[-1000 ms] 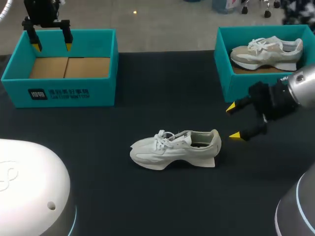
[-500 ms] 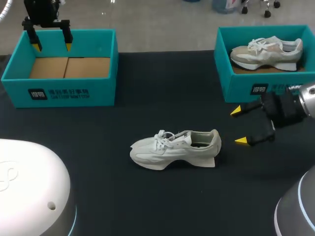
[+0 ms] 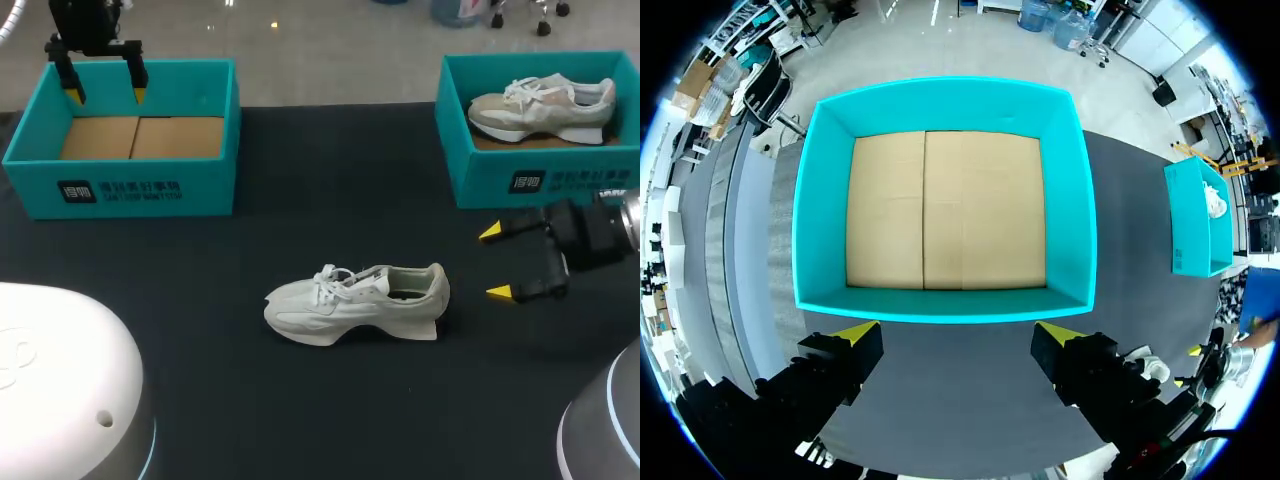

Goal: Take the shoe out of the shoebox, open the shoe tongue, remove and reinsert the insole, then place the shoe into the shoebox

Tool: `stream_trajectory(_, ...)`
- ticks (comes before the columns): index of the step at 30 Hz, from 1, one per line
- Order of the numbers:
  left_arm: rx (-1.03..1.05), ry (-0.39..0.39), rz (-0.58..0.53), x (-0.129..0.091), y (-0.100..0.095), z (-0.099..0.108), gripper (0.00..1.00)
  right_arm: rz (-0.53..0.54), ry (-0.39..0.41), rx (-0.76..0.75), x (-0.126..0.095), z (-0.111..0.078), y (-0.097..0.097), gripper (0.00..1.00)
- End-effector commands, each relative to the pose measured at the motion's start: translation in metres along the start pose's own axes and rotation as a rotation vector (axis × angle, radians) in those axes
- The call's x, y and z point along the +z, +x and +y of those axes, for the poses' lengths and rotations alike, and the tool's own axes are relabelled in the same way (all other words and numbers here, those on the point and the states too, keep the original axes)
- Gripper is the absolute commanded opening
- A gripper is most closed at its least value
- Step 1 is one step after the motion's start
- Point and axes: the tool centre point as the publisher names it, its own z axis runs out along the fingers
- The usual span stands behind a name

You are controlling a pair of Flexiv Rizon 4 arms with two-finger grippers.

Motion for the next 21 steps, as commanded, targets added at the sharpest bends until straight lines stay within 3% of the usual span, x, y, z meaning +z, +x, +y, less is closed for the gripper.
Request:
stream_trajectory(1,0.000,0.000,0.000,0.000,0.000,0.000,1.00,0.012,-0.031,-0.002,0.004,-0.025,0.002,1.00)
stream_trajectory(6,0.000,0.000,0.000,0.000,0.000,0.000,1.00,0.006,-0.011,0.037,0.007,-0.043,0.005,1.00)
stream_trajectory(14,0.000,0.000,0.000,0.000,0.000,0.000,1.00,-0.020,0.010,0.058,0.007,-0.050,0.005,1.00)
stream_trajectory(21,0.000,0.000,0.000,0.000,0.000,0.000,1.00,-0.043,0.032,0.111,0.022,-0.051,0.009,1.00)
